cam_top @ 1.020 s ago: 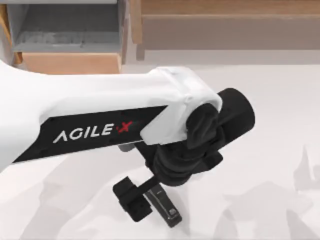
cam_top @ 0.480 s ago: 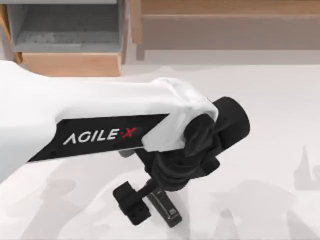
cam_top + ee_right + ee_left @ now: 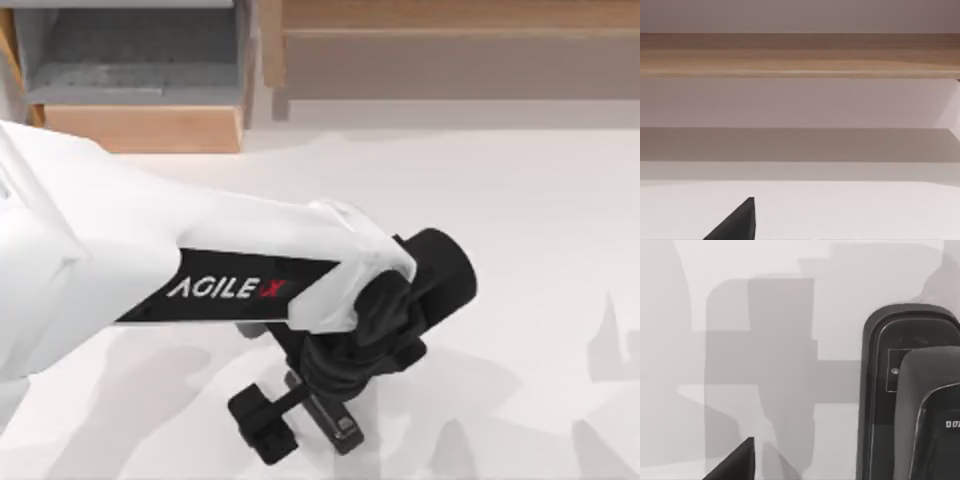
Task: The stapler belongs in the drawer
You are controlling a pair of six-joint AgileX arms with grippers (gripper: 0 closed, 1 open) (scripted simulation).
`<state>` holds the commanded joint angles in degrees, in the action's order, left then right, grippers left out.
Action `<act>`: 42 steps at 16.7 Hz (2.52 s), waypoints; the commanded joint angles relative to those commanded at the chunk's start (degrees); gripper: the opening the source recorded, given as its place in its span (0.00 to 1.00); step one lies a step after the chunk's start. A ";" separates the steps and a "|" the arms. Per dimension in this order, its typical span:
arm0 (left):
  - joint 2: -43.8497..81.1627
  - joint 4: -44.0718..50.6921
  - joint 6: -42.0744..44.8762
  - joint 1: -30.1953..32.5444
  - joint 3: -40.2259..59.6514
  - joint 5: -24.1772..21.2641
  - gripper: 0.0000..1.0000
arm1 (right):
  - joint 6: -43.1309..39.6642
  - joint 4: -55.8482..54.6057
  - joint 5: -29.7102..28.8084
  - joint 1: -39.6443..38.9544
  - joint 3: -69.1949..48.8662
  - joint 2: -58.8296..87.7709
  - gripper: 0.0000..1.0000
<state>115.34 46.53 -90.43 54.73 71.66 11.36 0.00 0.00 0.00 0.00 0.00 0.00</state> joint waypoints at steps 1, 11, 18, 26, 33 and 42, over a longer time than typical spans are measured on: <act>0.00 0.00 0.00 0.00 0.00 0.00 1.00 | 0.00 0.00 0.00 0.00 0.00 0.00 1.00; 0.00 0.00 0.00 0.00 0.00 0.00 0.25 | 0.00 0.00 0.00 0.00 0.00 0.00 1.00; 0.00 0.00 0.00 0.00 0.00 0.00 0.00 | 0.00 0.00 0.00 0.00 0.00 0.00 1.00; -0.90 1.54 -0.02 0.20 1.07 0.02 0.00 | 0.00 0.00 0.00 0.00 0.00 0.00 1.00; -3.01 6.23 -0.03 0.18 3.34 0.01 0.00 | 0.00 0.00 0.00 0.00 0.00 0.00 1.00; -5.35 9.38 11.93 -6.34 12.08 -0.96 0.00 | 0.00 0.00 0.00 0.00 0.00 0.00 1.00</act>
<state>110.00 55.91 -78.50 48.39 83.74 10.40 0.00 0.00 0.00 0.00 0.00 0.00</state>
